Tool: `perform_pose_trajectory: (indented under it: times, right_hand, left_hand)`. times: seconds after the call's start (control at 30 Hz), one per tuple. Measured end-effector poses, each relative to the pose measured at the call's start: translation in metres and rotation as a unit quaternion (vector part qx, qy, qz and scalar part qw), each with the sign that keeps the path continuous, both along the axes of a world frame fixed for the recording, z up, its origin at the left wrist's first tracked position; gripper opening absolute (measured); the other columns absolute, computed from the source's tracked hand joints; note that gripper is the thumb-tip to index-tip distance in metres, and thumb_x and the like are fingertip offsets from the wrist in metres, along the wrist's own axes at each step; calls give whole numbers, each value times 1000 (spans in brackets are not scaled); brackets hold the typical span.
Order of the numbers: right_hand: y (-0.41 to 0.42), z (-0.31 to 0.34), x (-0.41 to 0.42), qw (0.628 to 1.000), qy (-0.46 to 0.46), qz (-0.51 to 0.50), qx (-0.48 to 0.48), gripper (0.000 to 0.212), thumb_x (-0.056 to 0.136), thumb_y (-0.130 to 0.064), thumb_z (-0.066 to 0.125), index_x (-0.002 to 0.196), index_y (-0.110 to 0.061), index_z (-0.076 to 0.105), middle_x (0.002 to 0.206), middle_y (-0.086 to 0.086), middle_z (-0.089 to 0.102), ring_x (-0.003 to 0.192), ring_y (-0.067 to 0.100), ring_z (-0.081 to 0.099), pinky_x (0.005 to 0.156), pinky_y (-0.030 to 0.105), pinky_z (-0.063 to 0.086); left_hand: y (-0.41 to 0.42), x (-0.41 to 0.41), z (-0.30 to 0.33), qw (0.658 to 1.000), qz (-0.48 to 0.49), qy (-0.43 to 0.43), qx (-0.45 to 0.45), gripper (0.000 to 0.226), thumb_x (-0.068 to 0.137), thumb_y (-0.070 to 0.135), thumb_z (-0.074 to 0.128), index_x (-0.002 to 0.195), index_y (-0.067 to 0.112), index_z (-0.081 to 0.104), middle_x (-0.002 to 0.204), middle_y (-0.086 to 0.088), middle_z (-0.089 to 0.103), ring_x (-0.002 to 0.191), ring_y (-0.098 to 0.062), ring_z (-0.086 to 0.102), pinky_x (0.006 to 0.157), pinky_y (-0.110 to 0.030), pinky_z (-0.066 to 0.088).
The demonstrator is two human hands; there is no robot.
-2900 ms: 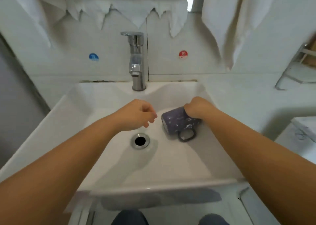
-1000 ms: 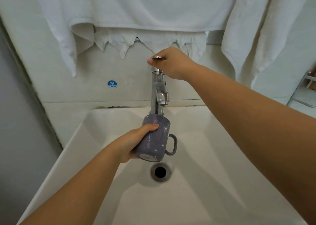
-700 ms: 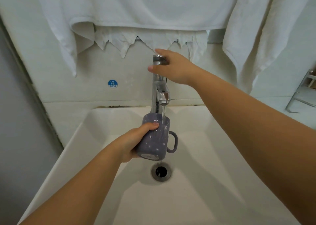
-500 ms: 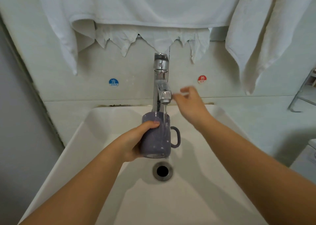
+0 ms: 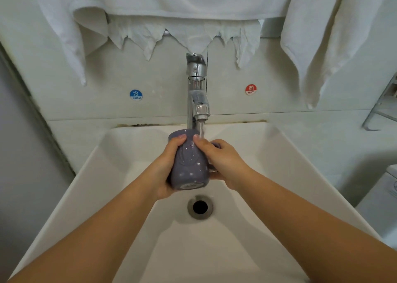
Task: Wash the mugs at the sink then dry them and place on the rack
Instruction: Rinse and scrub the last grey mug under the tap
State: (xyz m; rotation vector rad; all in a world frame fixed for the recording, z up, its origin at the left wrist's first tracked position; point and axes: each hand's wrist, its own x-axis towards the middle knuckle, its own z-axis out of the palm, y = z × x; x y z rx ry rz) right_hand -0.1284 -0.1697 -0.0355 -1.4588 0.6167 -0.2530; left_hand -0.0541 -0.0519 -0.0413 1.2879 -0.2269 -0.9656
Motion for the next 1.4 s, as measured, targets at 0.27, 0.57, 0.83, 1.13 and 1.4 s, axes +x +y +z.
perform_pose_trajectory:
  times: [0.27,0.57,0.83,1.13,1.4]
  right_hand:
    - [-2,3,-3,998,-7,-22,-58,53,74,-50,75,106,-11,59,97,2,68,83,19,68,68,35,59]
    - [-8,1,-5,998,19,23,-54,50,74,-47,76,105,-13,57,95,2,68,76,15,68,63,30,57]
    - [-16,-1,-6,996,26,61,-59,45,80,-46,71,107,-13,56,104,4,68,82,20,68,63,29,59]
    - [-16,-3,0,995,15,12,-96,45,85,-53,62,95,-10,57,88,4,66,71,19,65,51,25,53]
    - [-11,-2,2,995,15,-24,-94,53,78,-57,67,104,-10,59,94,5,68,80,19,67,60,30,58]
  left_hand:
    - [-6,-6,-4,999,-9,-48,17,50,88,58,51,117,19,64,103,-9,74,95,-26,71,81,-39,56]
    - [-11,-9,-10,994,15,-105,23,50,94,60,37,110,22,65,98,-6,75,89,-20,72,76,-32,57]
    - [-13,-6,-11,992,43,-114,46,46,96,57,38,107,22,65,102,-8,73,95,-23,69,81,-35,55]
    - [-16,-8,-10,985,59,-156,53,46,97,57,36,97,22,65,96,-6,73,93,-20,69,84,-33,54]
    - [-18,-11,-9,980,54,-181,68,48,97,59,32,102,24,64,104,-10,70,99,-25,67,94,-40,52]
